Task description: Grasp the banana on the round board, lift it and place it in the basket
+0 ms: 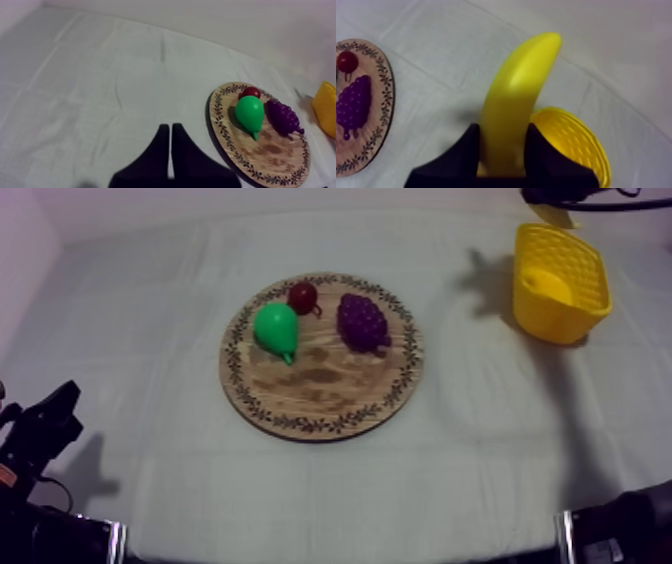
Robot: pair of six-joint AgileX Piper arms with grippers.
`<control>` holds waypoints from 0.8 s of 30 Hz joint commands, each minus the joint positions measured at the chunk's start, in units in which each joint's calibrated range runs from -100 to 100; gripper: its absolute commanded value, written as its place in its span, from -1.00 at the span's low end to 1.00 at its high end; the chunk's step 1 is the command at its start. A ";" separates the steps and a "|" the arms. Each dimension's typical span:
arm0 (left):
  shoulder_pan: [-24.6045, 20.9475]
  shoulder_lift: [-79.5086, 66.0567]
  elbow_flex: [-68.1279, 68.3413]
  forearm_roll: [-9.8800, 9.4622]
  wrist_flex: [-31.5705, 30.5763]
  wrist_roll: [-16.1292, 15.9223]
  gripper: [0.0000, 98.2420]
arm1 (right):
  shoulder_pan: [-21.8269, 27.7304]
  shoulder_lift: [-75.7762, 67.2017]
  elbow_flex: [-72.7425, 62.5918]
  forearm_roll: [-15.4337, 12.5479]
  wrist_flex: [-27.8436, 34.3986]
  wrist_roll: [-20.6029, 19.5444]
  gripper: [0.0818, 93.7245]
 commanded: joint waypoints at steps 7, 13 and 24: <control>0.01 0.00 0.03 0.00 0.05 0.00 -1.00 | 2.06 7.65 -1.35 1.39 -2.00 -1.59 -0.60; 0.01 0.00 0.03 0.00 0.05 -0.01 -1.00 | 3.42 10.76 -1.64 1.87 -2.66 -2.04 -0.55; 0.01 0.00 0.03 0.00 0.05 0.01 -1.00 | 3.98 8.81 1.57 3.57 -3.12 -4.53 0.04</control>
